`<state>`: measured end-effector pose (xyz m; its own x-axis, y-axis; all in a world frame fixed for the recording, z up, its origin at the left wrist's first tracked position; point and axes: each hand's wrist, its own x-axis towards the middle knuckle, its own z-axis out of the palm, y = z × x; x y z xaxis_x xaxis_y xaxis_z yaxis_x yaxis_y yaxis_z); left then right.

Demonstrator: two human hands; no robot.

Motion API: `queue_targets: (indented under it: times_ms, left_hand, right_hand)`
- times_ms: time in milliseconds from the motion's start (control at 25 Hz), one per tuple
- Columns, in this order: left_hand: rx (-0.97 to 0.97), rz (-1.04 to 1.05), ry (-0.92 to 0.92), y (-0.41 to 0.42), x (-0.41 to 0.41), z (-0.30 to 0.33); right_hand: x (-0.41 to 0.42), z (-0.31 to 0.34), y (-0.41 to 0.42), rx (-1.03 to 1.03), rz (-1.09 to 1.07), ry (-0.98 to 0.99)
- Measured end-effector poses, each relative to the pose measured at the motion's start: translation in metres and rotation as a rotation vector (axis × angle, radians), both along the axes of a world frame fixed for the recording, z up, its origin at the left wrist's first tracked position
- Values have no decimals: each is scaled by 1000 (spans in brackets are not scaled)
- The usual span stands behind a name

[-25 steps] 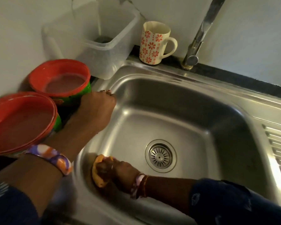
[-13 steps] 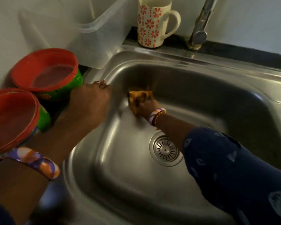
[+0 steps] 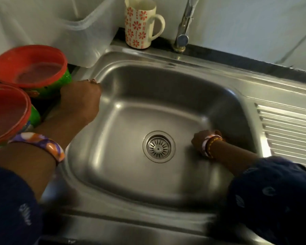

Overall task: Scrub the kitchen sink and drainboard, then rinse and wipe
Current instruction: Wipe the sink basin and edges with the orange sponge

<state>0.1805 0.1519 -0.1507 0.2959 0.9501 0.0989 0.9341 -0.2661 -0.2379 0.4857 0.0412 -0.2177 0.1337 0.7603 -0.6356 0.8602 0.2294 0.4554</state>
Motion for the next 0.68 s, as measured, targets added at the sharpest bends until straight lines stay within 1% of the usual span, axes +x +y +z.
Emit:
queue_targets:
  times_ms: [40,80,120,160,200,280,360,400,480,560,600,680]
  left_hand:
    - [-2,-18,-73,1,-2,-1]
    - [13,-45,-137,1,-4,-1]
    - [43,-81,-187,2,-6,-3]
    - [67,-131,-203,0,-6,-1]
    - [59,-138,-160,-2,-7,1]
    - [121,-161,-101,-5,-8,3]
    - [22,-131,-165,-4,-7,7]
    - [5,-117,-206,-1,-7,7]
    - [-2,-124,-277,-1,-6,7]
    - [-11,-129,-277,-2,-8,9]
    - [-49,-127,-299,-5,-5,10]
    - [-115,-89,-414,-6,-8,18]
  right_hand:
    - [-9,13,-12,-54,97,11]
    - [-12,17,-24,-100,146,40]
    - [-14,20,-39,-182,92,81]
    - [-20,22,-56,-240,36,172]
    - [-30,23,-68,-360,-29,188]
    - [-44,21,-81,-496,-121,225]
    - [-53,23,-82,-580,-221,276]
    - [-54,24,-79,-602,-287,336]
    - [-58,29,-72,-590,-444,532]
    - [-77,34,-64,-532,-575,802]
    - [-90,32,-64,-503,-614,922]
    - [-128,26,-47,-480,-673,1151]
